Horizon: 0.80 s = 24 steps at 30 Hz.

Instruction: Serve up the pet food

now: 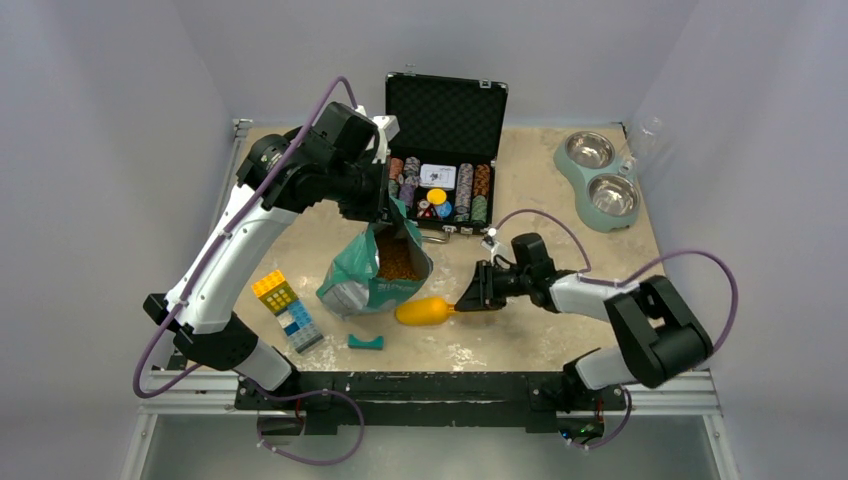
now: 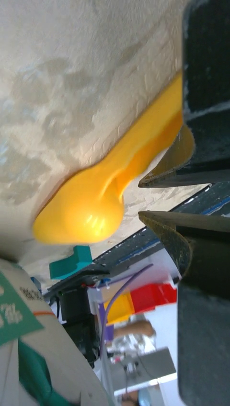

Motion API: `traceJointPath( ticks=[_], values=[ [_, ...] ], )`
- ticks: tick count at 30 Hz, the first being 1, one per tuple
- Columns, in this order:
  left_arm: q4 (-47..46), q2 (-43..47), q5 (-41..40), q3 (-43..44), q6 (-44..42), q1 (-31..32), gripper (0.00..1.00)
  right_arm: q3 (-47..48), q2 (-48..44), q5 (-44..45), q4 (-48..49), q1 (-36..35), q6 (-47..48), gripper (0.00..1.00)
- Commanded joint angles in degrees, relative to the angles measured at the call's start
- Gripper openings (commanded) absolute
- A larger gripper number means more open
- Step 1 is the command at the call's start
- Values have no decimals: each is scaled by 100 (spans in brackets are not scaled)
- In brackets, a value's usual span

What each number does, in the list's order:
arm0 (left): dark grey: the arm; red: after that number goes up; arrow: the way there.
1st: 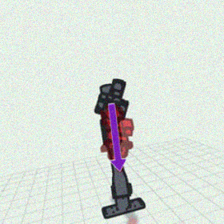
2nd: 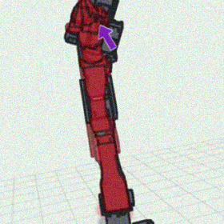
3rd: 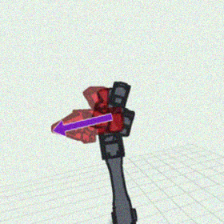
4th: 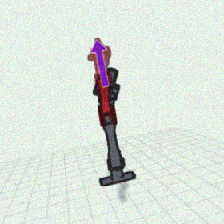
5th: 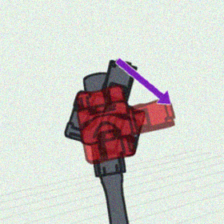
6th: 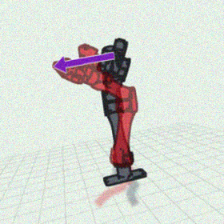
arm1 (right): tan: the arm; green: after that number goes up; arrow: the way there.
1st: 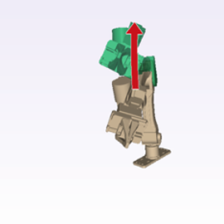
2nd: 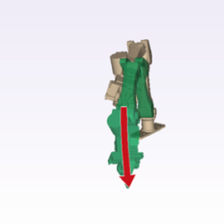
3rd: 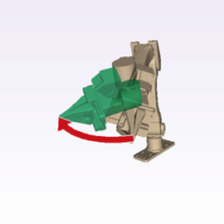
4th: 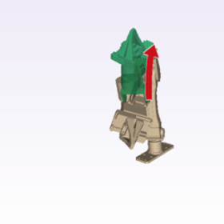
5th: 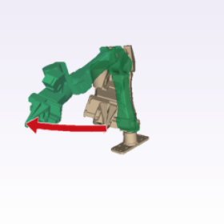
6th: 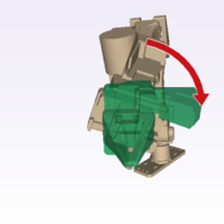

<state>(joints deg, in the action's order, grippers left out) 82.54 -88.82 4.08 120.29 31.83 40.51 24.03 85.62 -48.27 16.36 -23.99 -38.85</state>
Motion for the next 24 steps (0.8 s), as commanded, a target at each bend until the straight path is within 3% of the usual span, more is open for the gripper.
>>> traceJointPath(
  ticks=[1,9,14,18,21,24],
  values=[
    [-19,299,257,114,38,-26,0,719,-1035,1237,-1790,-439,1003,32],
    [-161,674,-299,-124,1,-25,0,2430,-965,3232,-4033,-1549,2922,42],
    [-506,1262,-874,-626,-59,-19,0,2387,-1545,3911,-3835,-1840,3935,45],
    [-873,1736,-993,-1113,-160,-23,0,2323,-1578,3569,-4032,-1921,4981,42],
    [-1090,1996,-957,-1443,-260,-26,0,2049,-1787,4124,-3854,-2211,5818,43],
    [-1213,2130,-916,-1601,-385,-25,0,1982,-1885,3876,-3871,-2224,6413,42]
  ],
)
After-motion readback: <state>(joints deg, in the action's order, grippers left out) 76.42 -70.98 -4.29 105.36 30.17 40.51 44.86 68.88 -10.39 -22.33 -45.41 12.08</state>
